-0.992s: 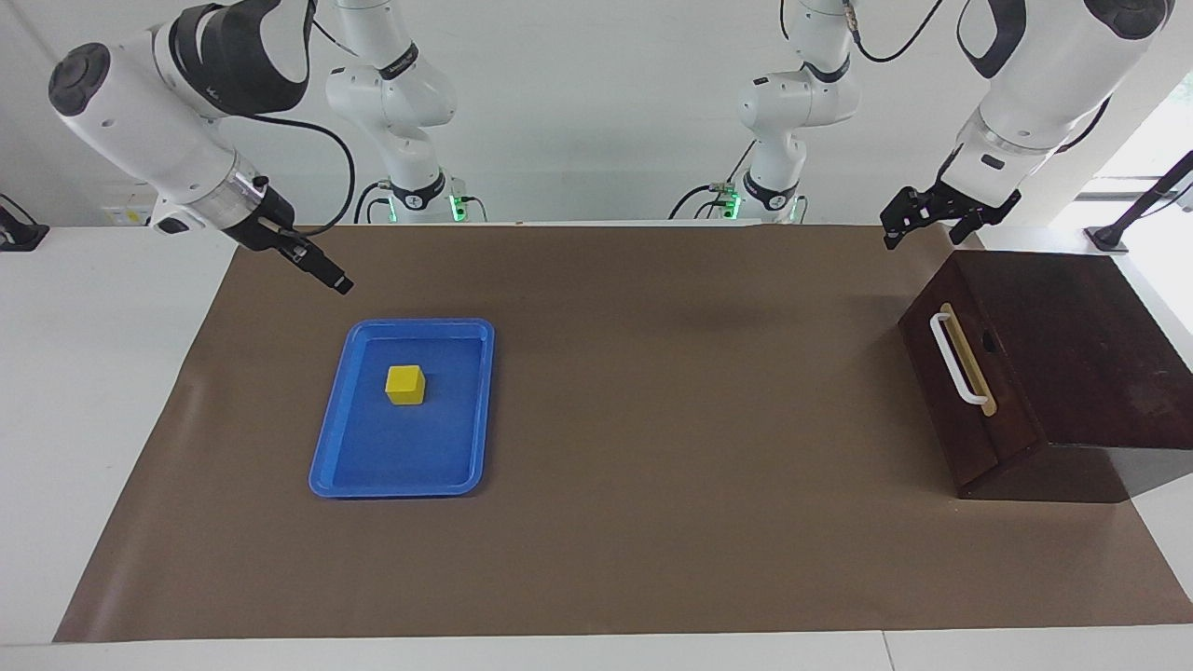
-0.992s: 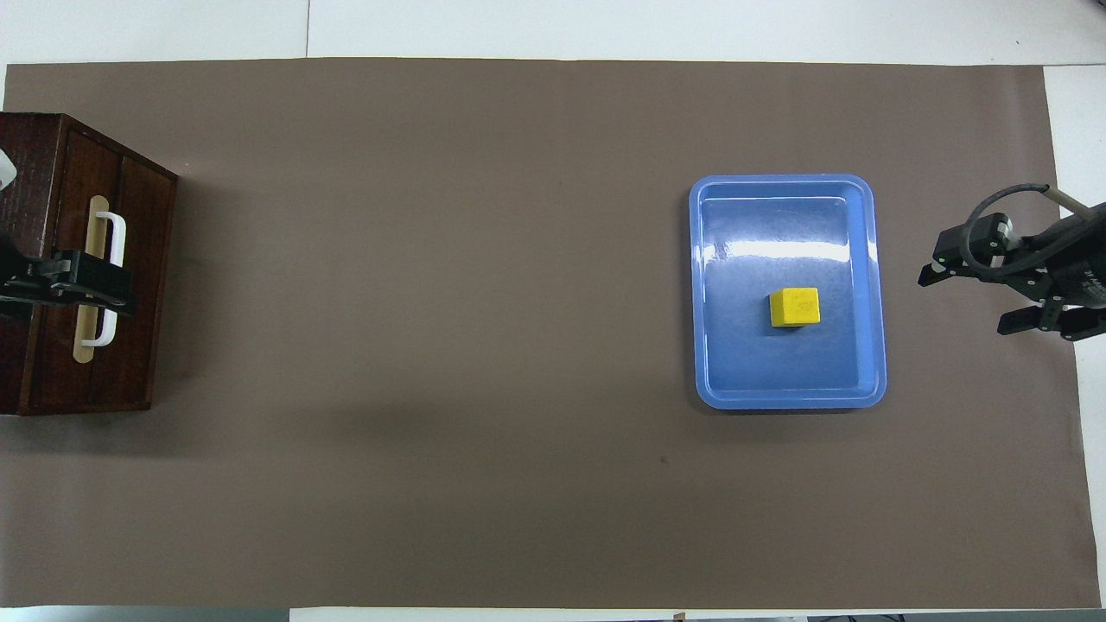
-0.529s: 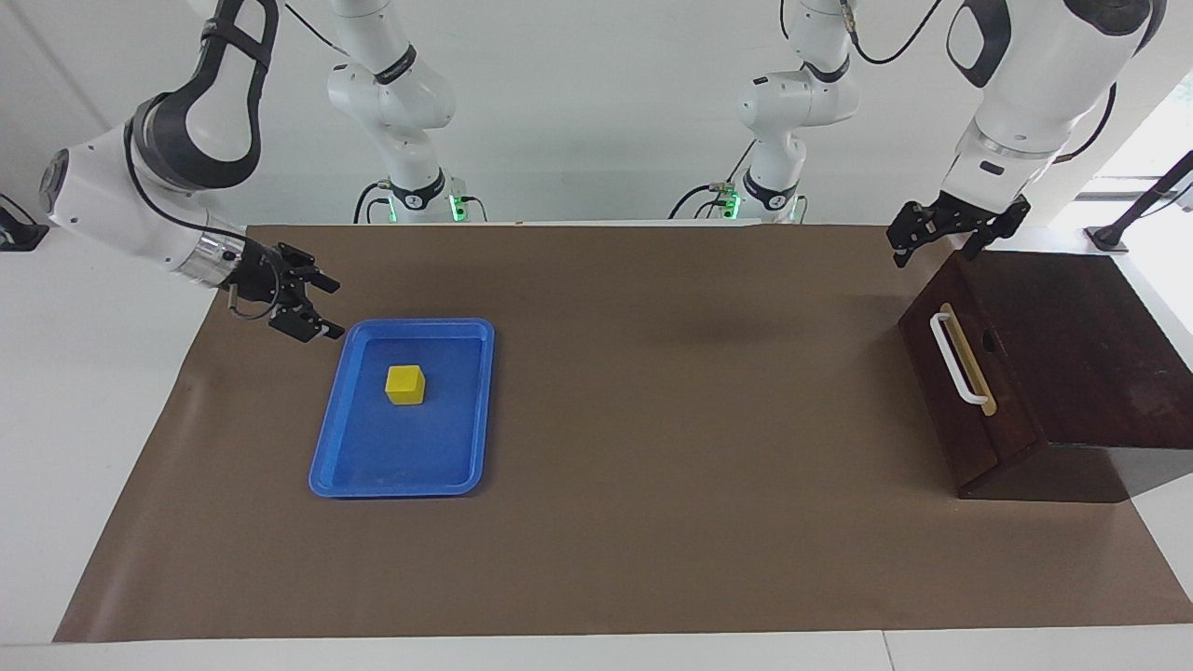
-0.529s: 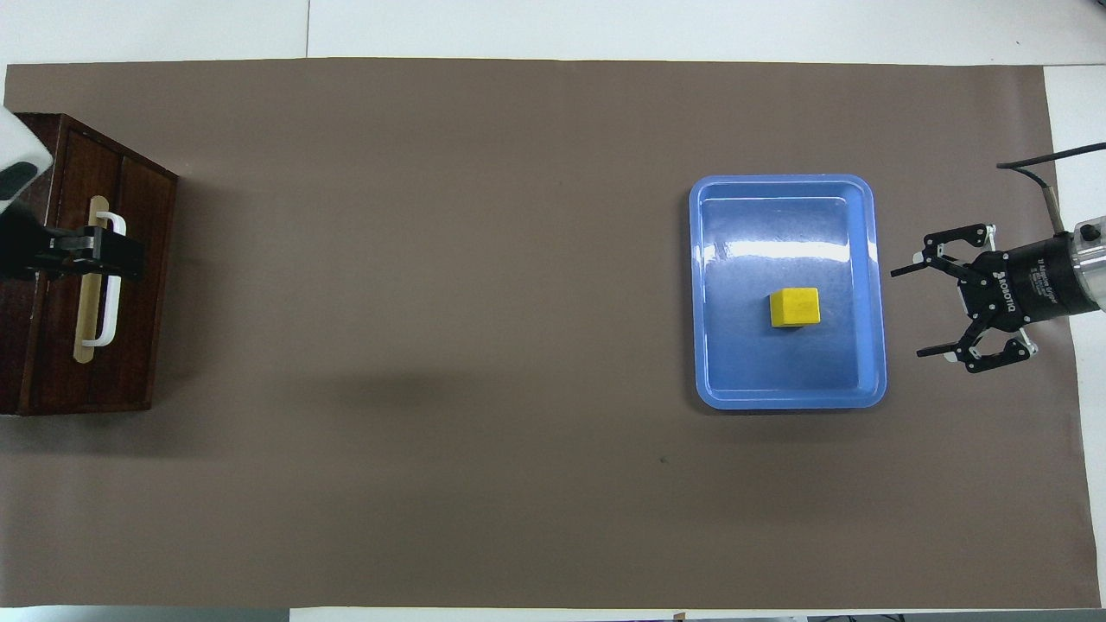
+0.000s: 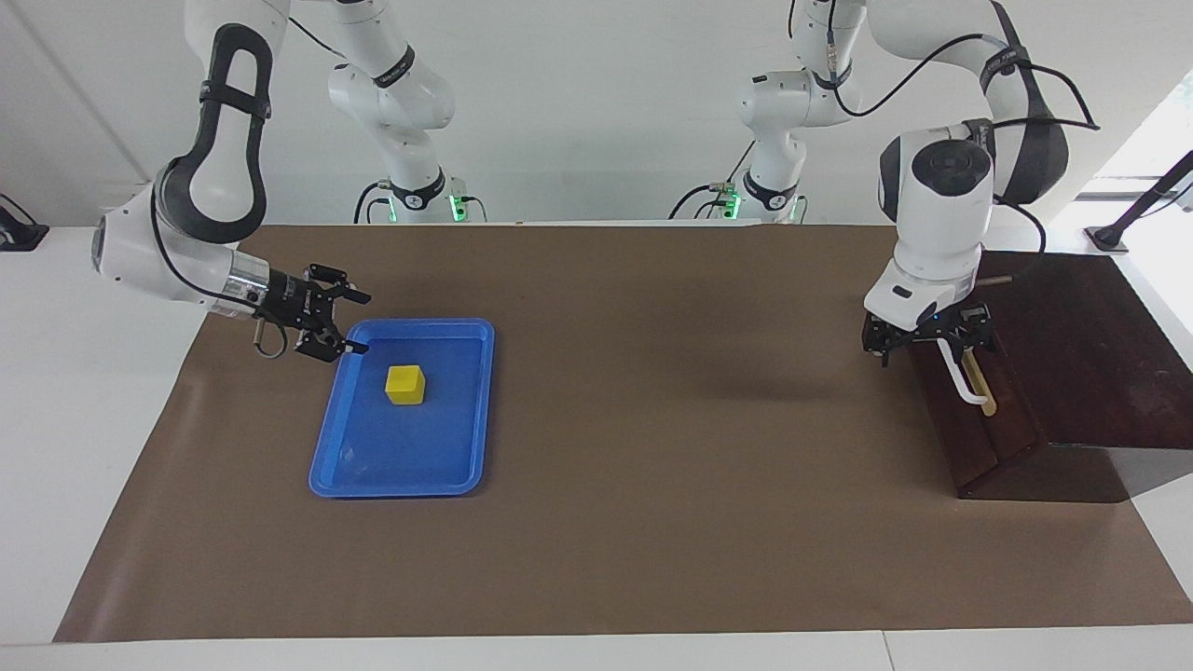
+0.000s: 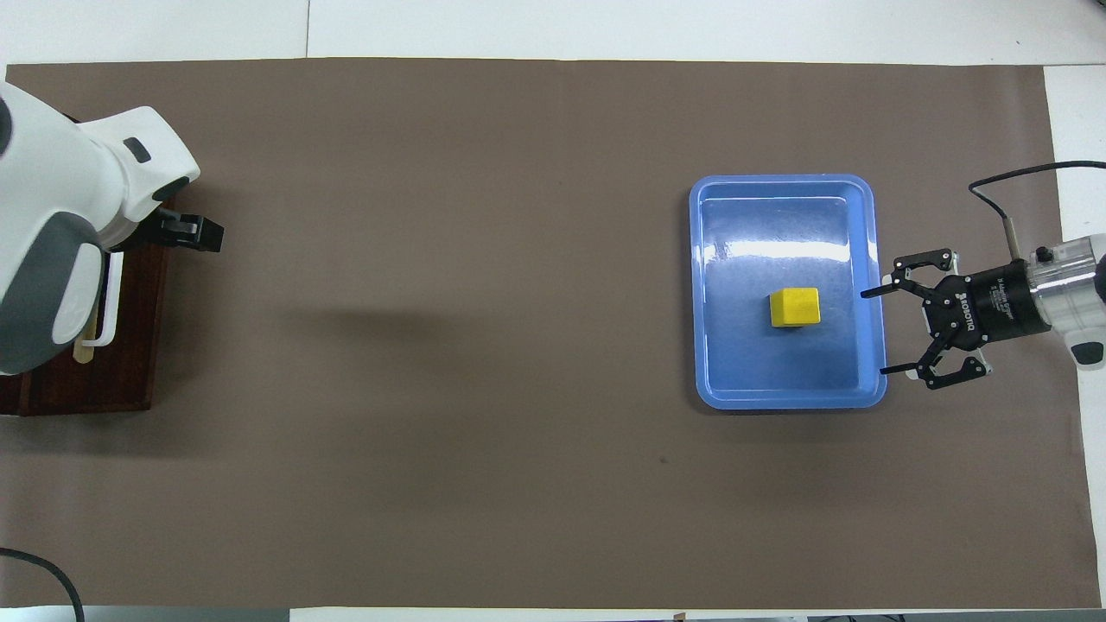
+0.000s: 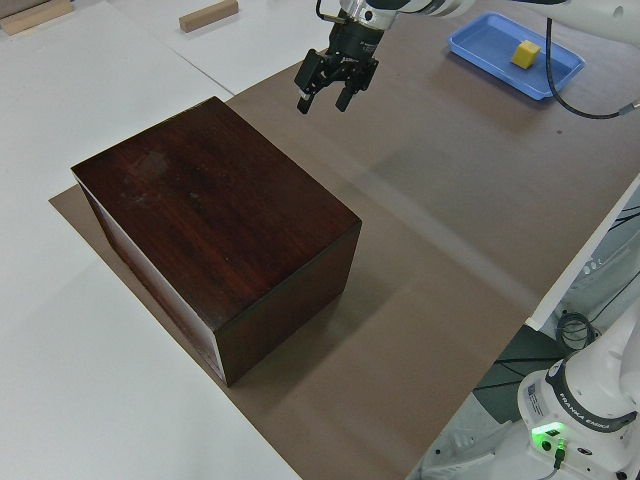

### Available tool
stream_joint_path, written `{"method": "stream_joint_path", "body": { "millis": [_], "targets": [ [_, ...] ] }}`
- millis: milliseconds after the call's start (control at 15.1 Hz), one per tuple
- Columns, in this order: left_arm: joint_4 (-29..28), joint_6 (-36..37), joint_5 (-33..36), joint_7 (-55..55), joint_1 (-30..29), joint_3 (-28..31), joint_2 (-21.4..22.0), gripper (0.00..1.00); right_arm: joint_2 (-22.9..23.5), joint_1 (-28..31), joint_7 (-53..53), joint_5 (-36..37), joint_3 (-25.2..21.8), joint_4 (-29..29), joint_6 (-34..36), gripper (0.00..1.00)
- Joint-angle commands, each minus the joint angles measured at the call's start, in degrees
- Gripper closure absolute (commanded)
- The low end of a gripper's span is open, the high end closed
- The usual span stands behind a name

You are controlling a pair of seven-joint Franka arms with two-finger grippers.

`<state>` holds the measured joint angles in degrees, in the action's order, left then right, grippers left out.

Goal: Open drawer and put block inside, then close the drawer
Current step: 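Pull the drawer open with the left gripper while the right gripper reaches the block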

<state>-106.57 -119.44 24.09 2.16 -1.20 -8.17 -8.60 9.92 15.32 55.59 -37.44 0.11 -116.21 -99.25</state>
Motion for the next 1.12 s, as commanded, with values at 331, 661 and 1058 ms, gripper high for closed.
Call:
{"method": "stream_joint_path", "body": {
  "millis": [331, 661, 1058],
  "targets": [
    [-6.71, -7.56, 1.84, -1.98, -4.43, -0.09, 1.13, 0.0, 6.69, 0.59, -8.02, -5.36, 0.42, 1.16, -2.88, 0.0],
    [-8.91, -7.56, 1.93, -1.89, -4.43, 0.09, 2.01, 0.0, 8.36, 0.41, -10.5, -6.93, 0.42, 1.77, -7.62, 0.0],
    [-10.59, -7.73, 3.33, -1.2, -3.73, -0.09, 2.19, 0.0, 9.59, -0.99, -12.17, -8.35, 0.51, 1.6, -9.38, 0.0]
  ]
}}
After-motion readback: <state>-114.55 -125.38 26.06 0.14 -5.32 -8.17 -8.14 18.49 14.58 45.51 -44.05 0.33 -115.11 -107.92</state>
